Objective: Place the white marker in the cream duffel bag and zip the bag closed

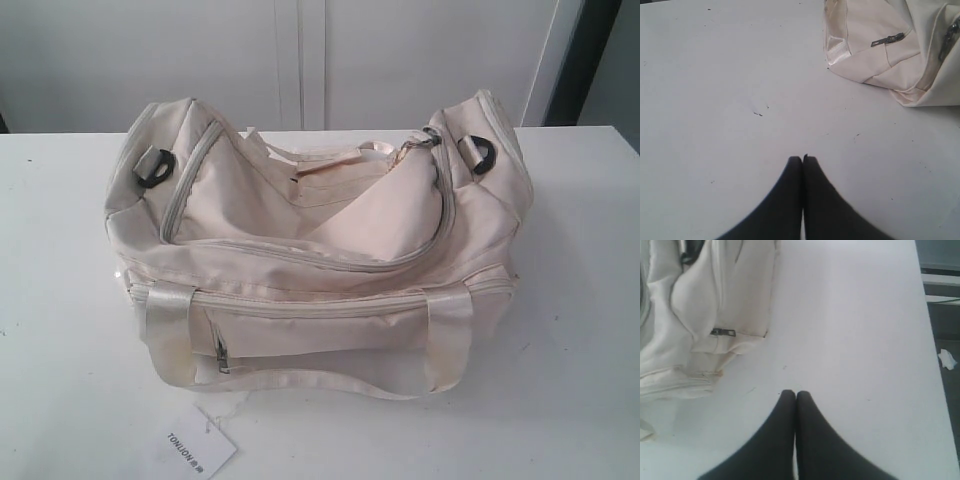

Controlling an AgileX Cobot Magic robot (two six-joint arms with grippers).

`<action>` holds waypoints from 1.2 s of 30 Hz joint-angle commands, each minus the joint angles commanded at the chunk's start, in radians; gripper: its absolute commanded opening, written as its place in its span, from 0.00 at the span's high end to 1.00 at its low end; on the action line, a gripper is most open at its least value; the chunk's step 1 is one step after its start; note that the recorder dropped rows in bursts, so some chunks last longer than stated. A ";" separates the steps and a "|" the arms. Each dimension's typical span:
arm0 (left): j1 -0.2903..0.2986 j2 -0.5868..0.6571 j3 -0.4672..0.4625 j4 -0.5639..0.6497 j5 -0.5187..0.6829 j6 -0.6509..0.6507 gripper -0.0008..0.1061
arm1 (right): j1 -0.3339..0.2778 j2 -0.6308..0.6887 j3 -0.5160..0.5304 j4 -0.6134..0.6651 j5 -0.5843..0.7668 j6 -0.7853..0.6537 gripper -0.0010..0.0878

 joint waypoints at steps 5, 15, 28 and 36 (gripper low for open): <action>0.000 0.000 0.000 0.000 0.000 0.000 0.99 | -0.045 -0.068 0.091 -0.058 -0.080 0.000 0.99; 0.000 0.000 0.000 0.000 0.000 0.000 0.99 | -0.025 -0.158 0.235 -0.107 -0.212 0.000 0.99; 0.000 0.000 0.000 0.000 0.000 0.000 0.99 | -0.024 -0.608 0.582 -0.085 -0.391 0.000 0.99; 0.000 0.000 0.000 0.000 0.000 0.000 0.99 | -0.024 -0.834 0.753 -0.027 -0.423 0.000 0.99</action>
